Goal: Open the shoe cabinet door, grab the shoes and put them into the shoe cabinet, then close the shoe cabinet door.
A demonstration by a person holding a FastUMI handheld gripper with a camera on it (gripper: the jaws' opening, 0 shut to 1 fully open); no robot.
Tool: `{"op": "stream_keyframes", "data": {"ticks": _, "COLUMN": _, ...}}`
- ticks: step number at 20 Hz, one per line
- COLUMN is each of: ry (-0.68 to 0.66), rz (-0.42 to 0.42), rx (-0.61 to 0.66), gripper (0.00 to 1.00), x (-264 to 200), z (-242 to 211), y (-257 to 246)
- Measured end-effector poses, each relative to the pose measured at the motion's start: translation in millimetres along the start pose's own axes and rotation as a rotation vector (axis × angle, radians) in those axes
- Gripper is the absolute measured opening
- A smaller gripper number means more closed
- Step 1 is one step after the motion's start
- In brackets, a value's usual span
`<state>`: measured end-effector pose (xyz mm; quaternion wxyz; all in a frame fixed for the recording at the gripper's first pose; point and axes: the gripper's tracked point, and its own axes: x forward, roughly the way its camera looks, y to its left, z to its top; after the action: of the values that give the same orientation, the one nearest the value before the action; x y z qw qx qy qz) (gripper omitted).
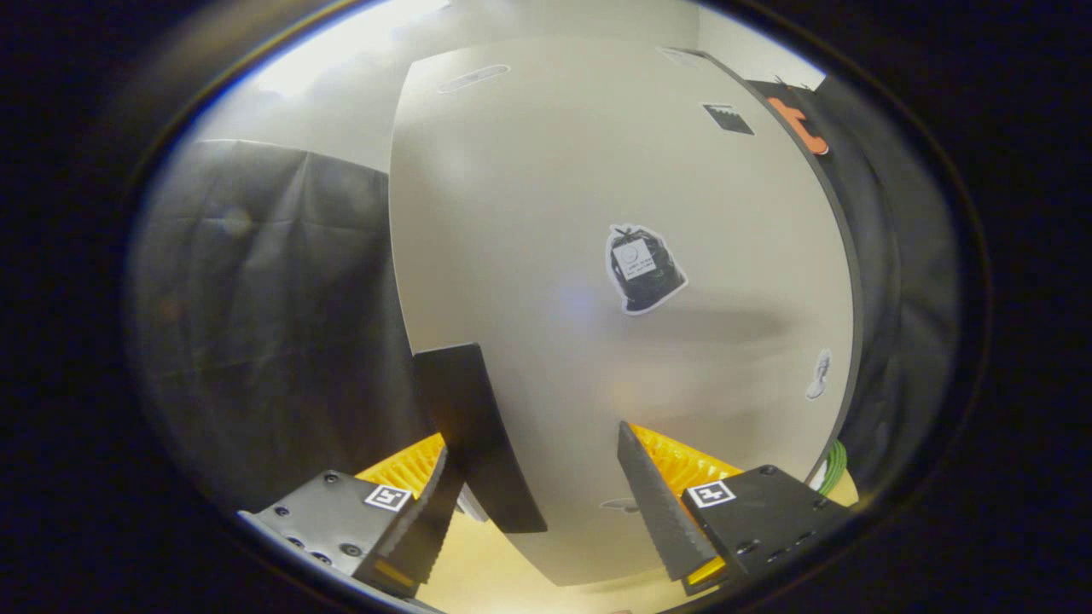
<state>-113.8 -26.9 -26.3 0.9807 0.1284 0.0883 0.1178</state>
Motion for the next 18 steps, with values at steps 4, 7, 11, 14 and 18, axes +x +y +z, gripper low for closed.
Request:
{"op": "stream_keyframes", "data": {"ticks": 4, "ry": -0.015, "rz": -0.059, "rx": -0.003, "gripper": 1.0, "x": 13.4, "z": 1.1, "y": 0.9}}
{"op": "stream_keyframes", "data": {"ticks": 7, "ry": -0.023, "rz": -0.091, "rx": -0.008, "gripper": 1.0, "x": 21.6, "z": 1.3, "y": 0.8}}
{"op": "stream_keyframes", "data": {"ticks": 11, "ry": -0.031, "rz": -0.119, "rx": -0.019, "gripper": 1.0, "x": 25.5, "z": 1.4, "y": 1.5}}
{"op": "stream_keyframes", "data": {"ticks": 14, "ry": -0.036, "rz": -0.133, "rx": -0.022, "gripper": 1.0, "x": 25.8, "z": 1.8, "y": 1.4}}
{"op": "stream_keyframes", "data": {"ticks": 18, "ry": -0.041, "rz": -0.144, "rx": -0.032, "gripper": 1.0, "x": 23.7, "z": 1.6, "y": 2.6}}
